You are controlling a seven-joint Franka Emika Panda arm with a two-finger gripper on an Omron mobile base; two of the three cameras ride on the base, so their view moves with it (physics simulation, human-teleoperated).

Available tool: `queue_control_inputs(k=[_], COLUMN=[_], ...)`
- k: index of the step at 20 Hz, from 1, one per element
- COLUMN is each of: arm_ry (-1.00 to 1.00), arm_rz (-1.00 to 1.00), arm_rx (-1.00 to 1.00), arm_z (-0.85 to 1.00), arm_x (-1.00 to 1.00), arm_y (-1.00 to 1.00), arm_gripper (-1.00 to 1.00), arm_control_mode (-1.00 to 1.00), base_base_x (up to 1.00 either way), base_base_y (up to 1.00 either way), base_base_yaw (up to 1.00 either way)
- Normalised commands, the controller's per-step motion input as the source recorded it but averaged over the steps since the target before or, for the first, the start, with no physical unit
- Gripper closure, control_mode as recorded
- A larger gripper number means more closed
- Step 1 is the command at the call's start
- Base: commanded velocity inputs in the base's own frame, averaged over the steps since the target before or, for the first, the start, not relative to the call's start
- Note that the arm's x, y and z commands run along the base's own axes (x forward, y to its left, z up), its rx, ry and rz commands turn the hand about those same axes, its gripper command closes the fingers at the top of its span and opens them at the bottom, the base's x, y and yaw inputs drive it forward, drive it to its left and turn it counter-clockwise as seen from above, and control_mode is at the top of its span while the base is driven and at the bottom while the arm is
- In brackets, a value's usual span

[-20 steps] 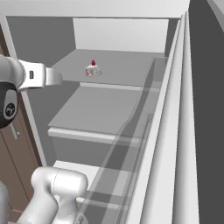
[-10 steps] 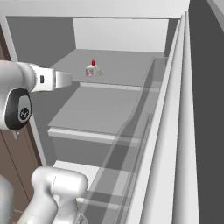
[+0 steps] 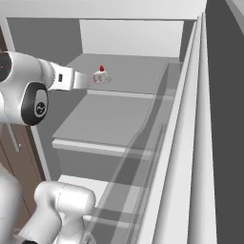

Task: Take the cake and cupcake from the fridge and place them on the empty tray on the dining counter.

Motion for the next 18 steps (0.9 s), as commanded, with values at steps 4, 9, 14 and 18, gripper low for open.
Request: queue_control_inputs(k=[4, 9, 14, 18], arm_ry=[0.0, 0.0, 0.0, 0.0], arm_rz=[0.0, 0.0, -0.02, -0.03], arm_rx=[0.0, 0.0, 0.01, 0.02], arm_z=[-0.01, -0.05, -0.03, -0.03], arm_x=[0.4, 0.44, 0.42, 0.3], arm_y=[-0.17, -0.11, -0.01, 0.0], arm_gripper=[-1.0, -1.0, -1.0, -1.0], arm_control_mode=[-1.0, -1.0, -1.0, -1.0], base_base_x=[0.0, 0.0, 0.0, 0.0], base_base_y=[0.0, 0.0, 0.0, 0.0], base_base_yaw=[0.0, 0.0, 0.0, 0.0])
